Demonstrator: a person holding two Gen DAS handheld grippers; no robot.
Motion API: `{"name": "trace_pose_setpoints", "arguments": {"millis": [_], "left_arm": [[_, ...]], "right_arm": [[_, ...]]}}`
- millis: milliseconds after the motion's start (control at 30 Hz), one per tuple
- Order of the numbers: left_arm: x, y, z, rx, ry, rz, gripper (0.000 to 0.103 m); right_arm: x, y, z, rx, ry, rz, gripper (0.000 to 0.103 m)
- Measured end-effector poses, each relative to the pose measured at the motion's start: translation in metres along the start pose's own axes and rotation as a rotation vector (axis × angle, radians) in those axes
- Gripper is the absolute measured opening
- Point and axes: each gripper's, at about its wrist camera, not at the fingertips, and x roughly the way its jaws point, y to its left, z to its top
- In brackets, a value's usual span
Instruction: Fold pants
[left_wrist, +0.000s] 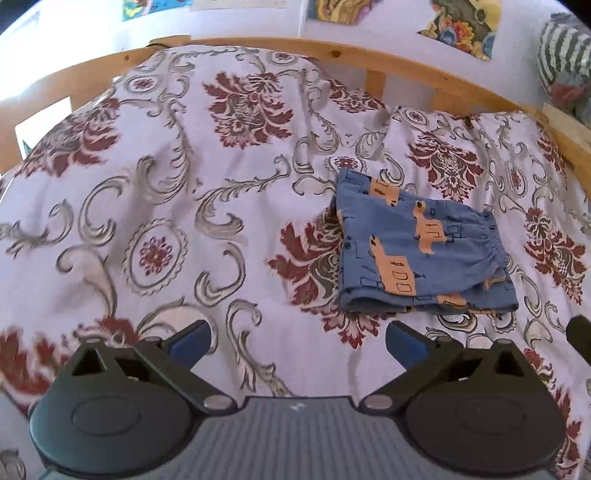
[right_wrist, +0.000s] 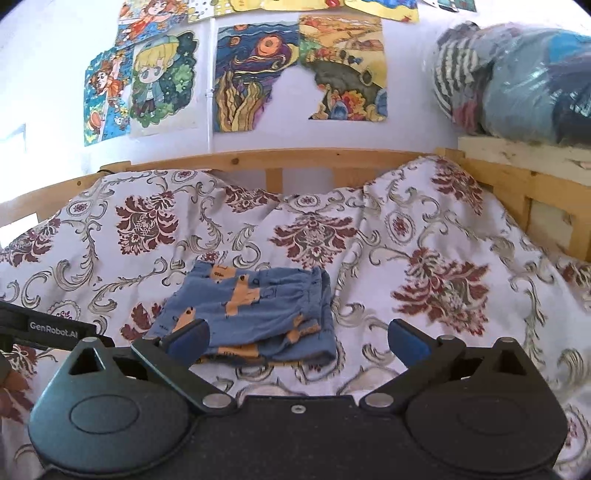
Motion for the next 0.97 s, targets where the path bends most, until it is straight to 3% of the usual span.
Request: {"name": "trace_pose_setpoints", "arguments": {"millis": [600, 700, 867, 967], "left_arm": [[-0.0024, 0.0013, -0.0074, 0.032, 0.007, 0.021, 0.103], [0.0, -0.0001, -0.0057, 0.035, 0.044, 0.041, 0.103], [-0.0022, -0.0032, -0.0062, 0.056, 0.038, -0.033, 0.103], [-0.0017, -0.0056, -0.0081, 0.057, 0.033, -0.028, 0.103]], "right_arm": [[-0.0039, -0.0058, -0.0036, 0.023, 0.012, -0.008, 0.102], [-0.0021, -0.005, -0.0055, 0.021, 0.018, -0.007, 0.102], [0.0, -0.0028, -0.0071, 0.011, 0.029, -0.001, 0.102], [0.0002, 0.0001, -0.0077, -0.001, 0.033, 0.002, 0.102]]}}
